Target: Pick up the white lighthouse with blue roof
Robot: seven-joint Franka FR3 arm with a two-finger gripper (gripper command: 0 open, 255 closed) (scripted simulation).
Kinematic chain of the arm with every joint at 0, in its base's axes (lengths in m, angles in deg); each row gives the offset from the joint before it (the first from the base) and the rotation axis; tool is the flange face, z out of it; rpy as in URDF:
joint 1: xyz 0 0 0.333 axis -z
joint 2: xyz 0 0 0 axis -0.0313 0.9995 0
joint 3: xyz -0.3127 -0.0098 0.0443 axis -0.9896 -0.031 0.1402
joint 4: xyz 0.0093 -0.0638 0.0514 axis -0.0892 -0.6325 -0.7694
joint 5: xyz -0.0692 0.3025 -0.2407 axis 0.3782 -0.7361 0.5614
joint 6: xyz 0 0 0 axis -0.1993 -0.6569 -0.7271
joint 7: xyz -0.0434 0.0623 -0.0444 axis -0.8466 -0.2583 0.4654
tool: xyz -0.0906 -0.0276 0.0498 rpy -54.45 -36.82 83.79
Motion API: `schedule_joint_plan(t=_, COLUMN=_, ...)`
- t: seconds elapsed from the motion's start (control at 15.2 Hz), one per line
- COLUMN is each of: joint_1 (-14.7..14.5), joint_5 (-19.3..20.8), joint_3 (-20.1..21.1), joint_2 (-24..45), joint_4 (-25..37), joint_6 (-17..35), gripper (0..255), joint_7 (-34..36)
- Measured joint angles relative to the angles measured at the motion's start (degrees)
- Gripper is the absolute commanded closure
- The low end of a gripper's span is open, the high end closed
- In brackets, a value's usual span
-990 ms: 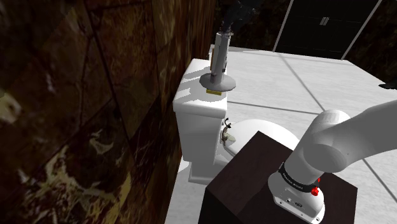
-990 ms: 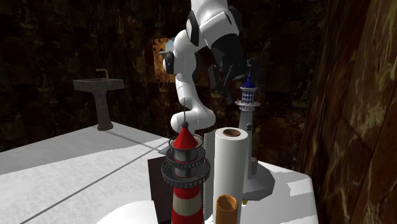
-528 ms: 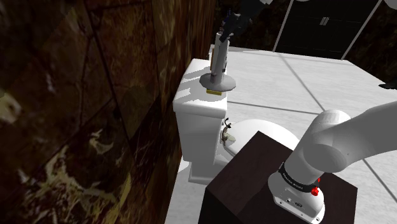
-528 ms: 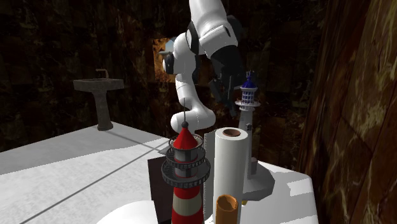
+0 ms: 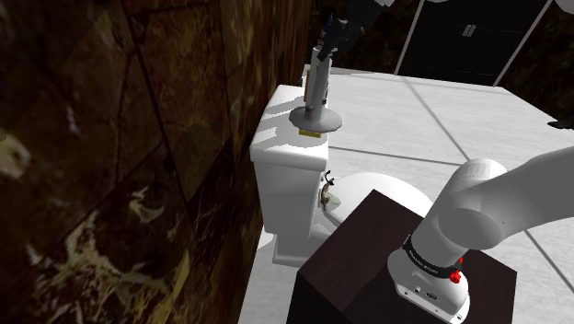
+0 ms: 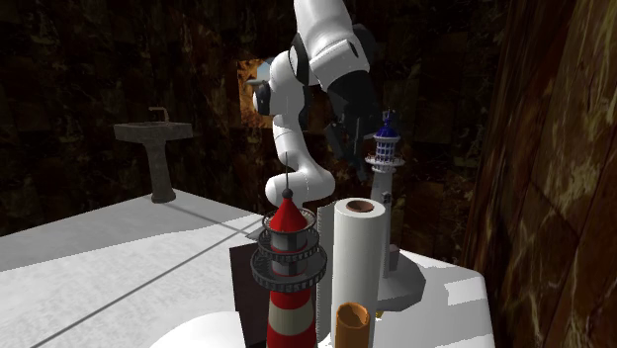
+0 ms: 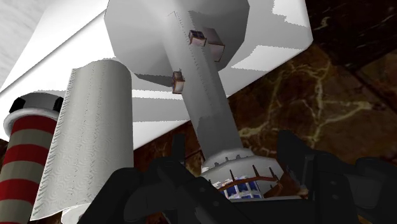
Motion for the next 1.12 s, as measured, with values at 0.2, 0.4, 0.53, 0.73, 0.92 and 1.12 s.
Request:
schedule_joint_plan(t=0.2, joint_1=0.0, joint_5=0.1, joint_3=0.0, joint_2=0.1, joint_4=0.9, joint_6=-0.9, gripper=255, joint_7=0.1)
schedule_joint_plan(t=0.4, joint_1=-0.1, joint_5=0.1, joint_3=0.1, joint_2=0.8, joint_4=3.5, joint_6=-2.7, gripper=255, joint_7=0.6)
schedule_joint_plan(t=0.53, joint_1=-0.2, joint_5=0.1, joint_3=0.1, joint_2=1.5, joint_4=5.5, joint_6=-4.1, gripper=255, joint_7=0.8)
schedule_joint_plan(t=0.73, joint_1=-0.3, joint_5=0.2, joint_3=0.2, joint_2=2.1, joint_4=8.4, joint_6=-6.3, gripper=255, joint_7=1.3)
schedule_joint_plan(t=0.92, joint_1=-0.4, joint_5=0.2, joint_3=0.1, joint_2=2.9, joint_4=11.4, joint_6=-8.4, gripper=255, joint_7=1.5)
schedule_joint_plan(t=1.12, joint_1=-0.5, joint_5=0.2, joint_3=0.1, joint_2=3.8, joint_4=14.2, joint_6=-10.3, gripper=255, joint_7=1.9)
